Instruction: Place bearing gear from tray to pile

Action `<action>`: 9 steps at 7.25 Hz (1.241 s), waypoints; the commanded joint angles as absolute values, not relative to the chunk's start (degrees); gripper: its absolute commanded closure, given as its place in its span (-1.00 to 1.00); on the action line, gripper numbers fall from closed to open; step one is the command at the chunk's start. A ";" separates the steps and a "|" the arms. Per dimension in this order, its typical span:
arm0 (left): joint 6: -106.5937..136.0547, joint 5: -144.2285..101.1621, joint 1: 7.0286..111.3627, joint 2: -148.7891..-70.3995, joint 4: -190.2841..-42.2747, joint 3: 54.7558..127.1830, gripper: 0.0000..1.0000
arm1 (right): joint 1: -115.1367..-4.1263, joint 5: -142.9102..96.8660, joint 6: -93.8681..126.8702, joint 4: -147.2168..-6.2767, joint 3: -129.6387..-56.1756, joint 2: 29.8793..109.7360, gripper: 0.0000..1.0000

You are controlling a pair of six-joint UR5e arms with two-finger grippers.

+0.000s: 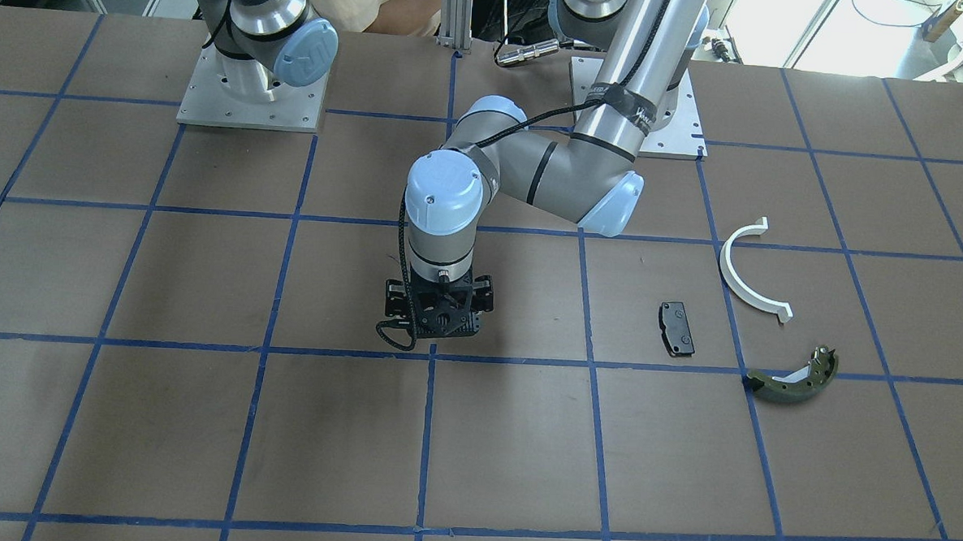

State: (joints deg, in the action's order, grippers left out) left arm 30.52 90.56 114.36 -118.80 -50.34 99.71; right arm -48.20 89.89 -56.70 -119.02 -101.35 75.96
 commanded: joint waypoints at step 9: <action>30.94 90.62 116.02 -121.02 -44.12 102.13 1.00 | -38.32 89.82 -68.55 -124.97 -86.40 54.41 -0.48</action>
